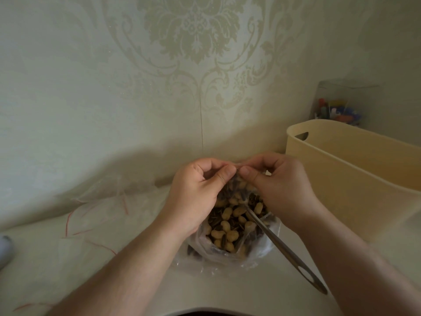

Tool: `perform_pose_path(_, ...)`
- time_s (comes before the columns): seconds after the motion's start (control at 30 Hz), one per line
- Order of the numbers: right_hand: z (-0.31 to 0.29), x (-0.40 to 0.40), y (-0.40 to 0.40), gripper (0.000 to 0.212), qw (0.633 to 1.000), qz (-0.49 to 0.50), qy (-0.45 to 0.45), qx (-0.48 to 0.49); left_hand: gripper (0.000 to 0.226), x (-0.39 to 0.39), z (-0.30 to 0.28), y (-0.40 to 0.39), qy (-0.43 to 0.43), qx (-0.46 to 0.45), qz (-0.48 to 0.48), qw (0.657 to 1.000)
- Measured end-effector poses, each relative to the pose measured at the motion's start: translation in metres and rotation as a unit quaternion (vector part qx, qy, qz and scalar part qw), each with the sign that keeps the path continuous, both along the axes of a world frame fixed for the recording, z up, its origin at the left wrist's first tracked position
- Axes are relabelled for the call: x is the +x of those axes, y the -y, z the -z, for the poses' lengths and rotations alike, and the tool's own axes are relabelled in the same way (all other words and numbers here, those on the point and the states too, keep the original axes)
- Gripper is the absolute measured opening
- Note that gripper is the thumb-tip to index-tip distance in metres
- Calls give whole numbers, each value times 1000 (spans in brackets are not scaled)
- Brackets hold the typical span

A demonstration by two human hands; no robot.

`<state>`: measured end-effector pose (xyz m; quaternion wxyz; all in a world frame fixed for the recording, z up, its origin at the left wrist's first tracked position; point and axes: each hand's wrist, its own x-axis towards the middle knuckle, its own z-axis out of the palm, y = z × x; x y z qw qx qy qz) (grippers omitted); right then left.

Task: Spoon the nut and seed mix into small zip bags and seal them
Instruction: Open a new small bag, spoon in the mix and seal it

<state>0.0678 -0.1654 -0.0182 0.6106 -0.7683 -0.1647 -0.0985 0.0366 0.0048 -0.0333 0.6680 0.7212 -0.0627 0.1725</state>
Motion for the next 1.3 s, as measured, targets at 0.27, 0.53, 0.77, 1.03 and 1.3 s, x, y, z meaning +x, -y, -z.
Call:
perform_pose_path(0.27,-1,2,2,13,993,12,-35,110,42,-3,-6,0,-45,-25,74,996)
perform_pose_path(0.53,-3,8,1,29,965,-41,-120,230,39,3,-4,-1,-85,-86,46,992)
perform_pose_path(0.77,-1,5,-2,28,988,-22,-63,140,23,1,-11,-6,-98,-138,71,983)
perform_pose_path(1.03,2,5,-1,26,994,80,54,59,57,1,-9,-5,-123,-156,150,969)
perform_pose_path(1.3,2,3,-3,21,992,-3,-17,126,39,7,-12,-13,-88,-243,128,958)
